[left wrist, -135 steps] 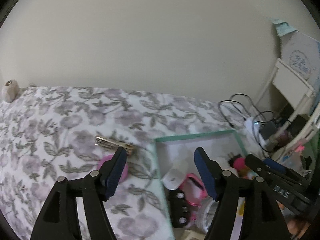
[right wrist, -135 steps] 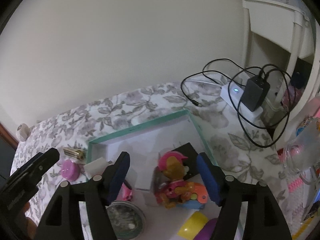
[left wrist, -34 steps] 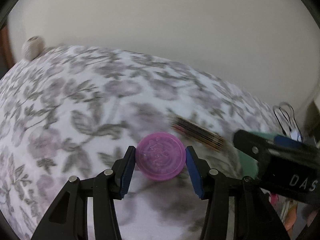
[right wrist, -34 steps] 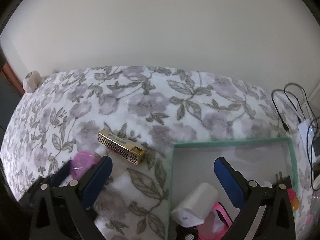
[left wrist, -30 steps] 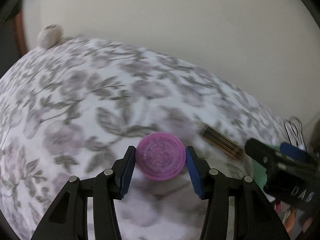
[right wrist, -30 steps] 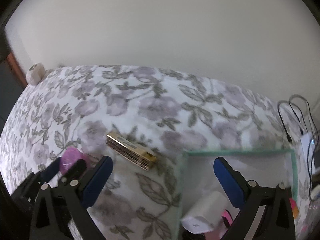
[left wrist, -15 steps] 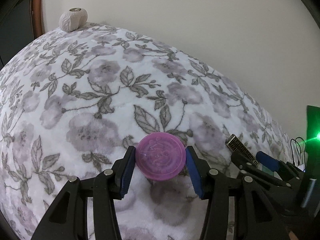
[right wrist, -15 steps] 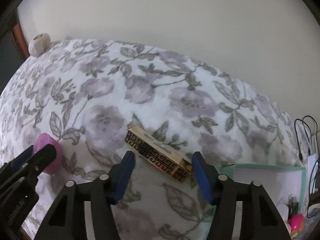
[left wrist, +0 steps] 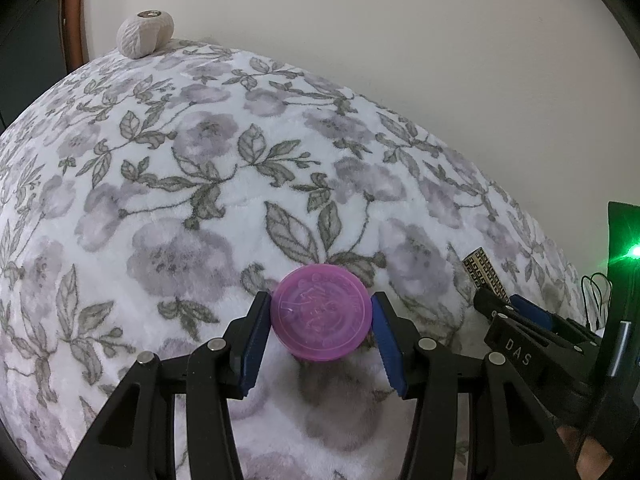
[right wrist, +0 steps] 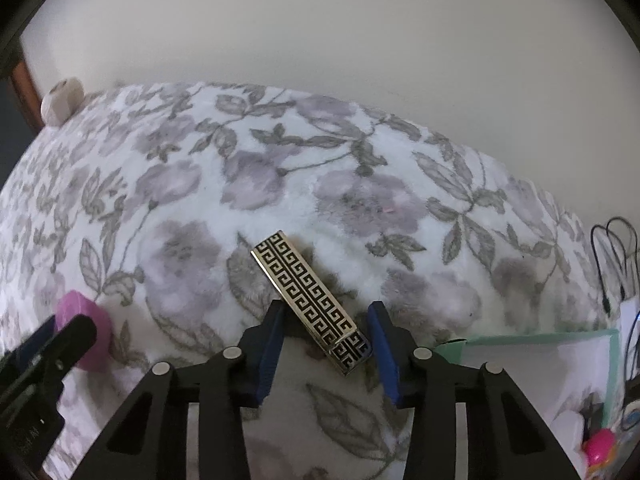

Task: Organize rigid objects
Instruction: 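Grasp the pink round container with the left tool while the right tool grasps the gold bar, then lift and carry the pink container and gold bar over the lid with both tools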

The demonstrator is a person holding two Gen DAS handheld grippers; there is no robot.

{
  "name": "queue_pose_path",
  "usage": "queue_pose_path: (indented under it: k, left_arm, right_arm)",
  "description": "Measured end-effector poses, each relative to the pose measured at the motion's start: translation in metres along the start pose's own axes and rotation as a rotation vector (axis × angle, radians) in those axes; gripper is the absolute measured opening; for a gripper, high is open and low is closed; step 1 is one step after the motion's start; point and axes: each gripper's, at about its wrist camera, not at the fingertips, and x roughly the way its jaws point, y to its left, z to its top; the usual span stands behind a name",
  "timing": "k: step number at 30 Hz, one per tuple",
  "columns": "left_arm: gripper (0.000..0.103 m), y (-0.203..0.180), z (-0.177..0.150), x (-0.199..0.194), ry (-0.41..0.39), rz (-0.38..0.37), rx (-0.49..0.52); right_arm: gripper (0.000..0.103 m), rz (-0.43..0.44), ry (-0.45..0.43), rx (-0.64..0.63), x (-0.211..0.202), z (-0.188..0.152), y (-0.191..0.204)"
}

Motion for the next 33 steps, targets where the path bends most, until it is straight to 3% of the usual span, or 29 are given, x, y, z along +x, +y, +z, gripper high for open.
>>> queue_pose_path:
  k: [8, 20, 26, 33]
  left_arm:
    - [0.053, -0.005, -0.001, 0.003, -0.001, 0.028, 0.05]
    - [0.053, -0.007, -0.007, 0.011, -0.007, 0.037, 0.078]
    - [0.053, -0.001, -0.004, 0.007, 0.0, 0.001, 0.043]
    - [0.053, -0.009, 0.001, -0.016, -0.05, -0.017, 0.059]
  right_arm:
    - [0.024, 0.003, -0.001, -0.002, -0.004, -0.004, 0.0]
    - [0.023, -0.016, -0.006, 0.018, -0.008, -0.009, 0.001]
    - [0.022, 0.03, -0.051, 0.087, -0.024, -0.012, -0.006]
    - [0.022, 0.05, -0.156, 0.106, -0.059, -0.026, -0.007]
